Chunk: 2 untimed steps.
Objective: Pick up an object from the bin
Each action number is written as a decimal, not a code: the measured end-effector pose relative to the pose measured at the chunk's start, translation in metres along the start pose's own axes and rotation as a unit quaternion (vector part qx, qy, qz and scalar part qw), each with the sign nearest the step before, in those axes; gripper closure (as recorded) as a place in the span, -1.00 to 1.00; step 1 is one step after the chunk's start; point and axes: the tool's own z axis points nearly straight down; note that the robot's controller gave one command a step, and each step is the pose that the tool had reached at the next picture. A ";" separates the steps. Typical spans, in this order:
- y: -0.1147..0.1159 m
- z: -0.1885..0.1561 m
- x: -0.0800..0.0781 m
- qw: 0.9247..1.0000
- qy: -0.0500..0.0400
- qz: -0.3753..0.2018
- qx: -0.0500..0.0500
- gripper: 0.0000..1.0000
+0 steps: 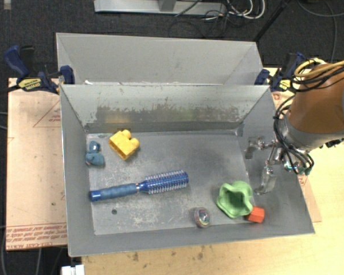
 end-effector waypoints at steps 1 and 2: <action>0.027 0.076 0.060 1.000 -0.002 0.021 -0.001 -1.00; 0.081 0.077 0.055 0.998 -0.010 -0.058 0.001 -1.00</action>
Offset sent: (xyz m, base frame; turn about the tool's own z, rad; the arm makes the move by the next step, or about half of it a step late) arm -0.0581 0.0249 -0.0713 0.0426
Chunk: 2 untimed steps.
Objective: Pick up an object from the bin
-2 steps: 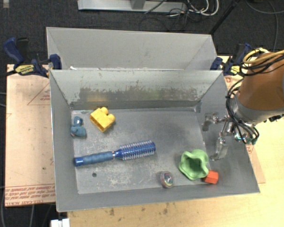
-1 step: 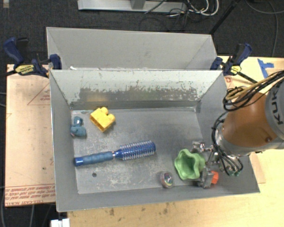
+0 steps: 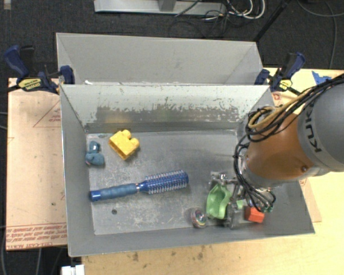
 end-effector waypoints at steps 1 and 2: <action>-0.001 0.000 0.000 1.000 0.000 0.000 0.000 1.00; 0.010 -0.141 -0.019 0.999 0.001 0.036 0.000 1.00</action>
Offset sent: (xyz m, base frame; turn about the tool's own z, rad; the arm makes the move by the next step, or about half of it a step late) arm 0.0000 0.0000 0.0000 0.0000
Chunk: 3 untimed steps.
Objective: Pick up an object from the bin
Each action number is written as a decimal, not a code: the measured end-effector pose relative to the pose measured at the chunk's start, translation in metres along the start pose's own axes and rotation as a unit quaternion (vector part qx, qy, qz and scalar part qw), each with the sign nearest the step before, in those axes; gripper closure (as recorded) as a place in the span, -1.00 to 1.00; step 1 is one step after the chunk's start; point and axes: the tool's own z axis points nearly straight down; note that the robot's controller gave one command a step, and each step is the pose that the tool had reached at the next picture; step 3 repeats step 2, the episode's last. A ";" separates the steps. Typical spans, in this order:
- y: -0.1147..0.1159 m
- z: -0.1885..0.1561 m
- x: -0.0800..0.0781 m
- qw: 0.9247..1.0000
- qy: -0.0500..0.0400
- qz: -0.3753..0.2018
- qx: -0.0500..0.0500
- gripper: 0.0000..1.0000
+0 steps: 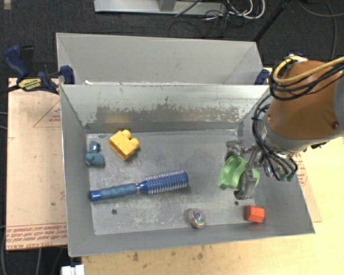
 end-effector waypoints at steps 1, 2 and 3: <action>0.009 0.038 -0.019 0.998 0.006 -0.069 -0.001 1.00; 0.022 -0.042 -0.003 0.997 0.000 -0.080 0.000 1.00; 0.022 -0.042 -0.003 0.997 0.000 -0.080 0.000 1.00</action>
Offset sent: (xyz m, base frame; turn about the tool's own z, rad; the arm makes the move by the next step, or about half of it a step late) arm 0.0191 0.0090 -0.0365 -0.1388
